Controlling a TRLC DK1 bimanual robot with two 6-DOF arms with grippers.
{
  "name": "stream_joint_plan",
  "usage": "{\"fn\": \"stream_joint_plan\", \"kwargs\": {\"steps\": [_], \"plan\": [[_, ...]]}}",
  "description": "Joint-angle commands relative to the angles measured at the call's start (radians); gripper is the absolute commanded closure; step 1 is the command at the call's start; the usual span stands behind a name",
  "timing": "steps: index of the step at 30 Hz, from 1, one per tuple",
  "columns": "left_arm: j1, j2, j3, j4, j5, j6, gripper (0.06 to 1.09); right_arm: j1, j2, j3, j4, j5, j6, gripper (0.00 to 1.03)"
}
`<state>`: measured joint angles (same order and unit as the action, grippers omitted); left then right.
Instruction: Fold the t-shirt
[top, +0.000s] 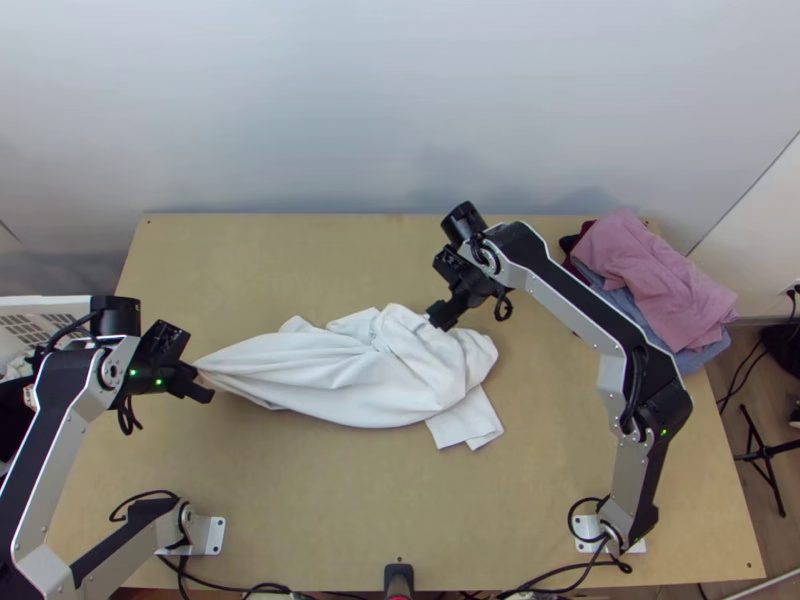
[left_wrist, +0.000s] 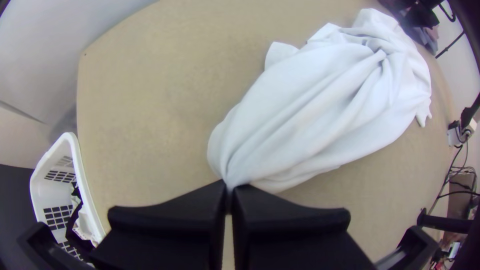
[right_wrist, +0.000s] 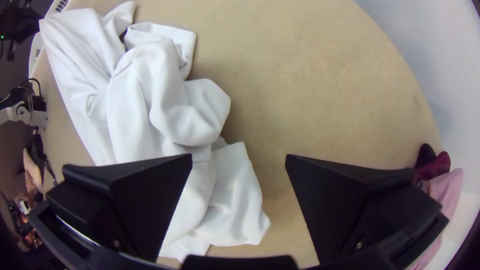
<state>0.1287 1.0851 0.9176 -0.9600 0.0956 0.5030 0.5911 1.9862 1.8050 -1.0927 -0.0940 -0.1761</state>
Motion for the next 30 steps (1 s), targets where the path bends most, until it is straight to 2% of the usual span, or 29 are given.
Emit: {"fn": "stream_joint_plan", "kwargs": {"steps": [1,5,16,20,26,28,30], "plan": [[0.017,-0.001,0.000,0.003,0.007,0.012,1.02,0.007,-0.021,-0.042,-0.006,-0.003,0.001,0.21],[0.014,-0.004,-0.002,0.003,0.007,0.011,1.02,0.033,-0.018,-0.035,-0.004,-0.003,0.006,0.30],[0.015,-0.011,-0.003,0.003,0.007,0.011,1.02,0.056,-0.007,-0.019,-0.001,-0.003,0.006,0.34],[0.020,-0.016,-0.005,0.003,0.009,0.012,1.02,0.070,-0.006,-0.026,0.007,-0.004,0.006,0.45],[0.020,-0.024,-0.003,0.003,0.009,0.011,1.02,0.084,0.042,-0.015,0.020,-0.009,0.009,0.45],[0.020,-0.024,-0.002,0.003,0.009,0.012,1.02,0.090,0.062,-0.004,0.025,-0.015,0.013,0.51],[0.022,-0.025,-0.002,0.003,0.009,0.014,1.02,0.098,0.077,-0.004,0.034,-0.015,0.017,0.51]]}}
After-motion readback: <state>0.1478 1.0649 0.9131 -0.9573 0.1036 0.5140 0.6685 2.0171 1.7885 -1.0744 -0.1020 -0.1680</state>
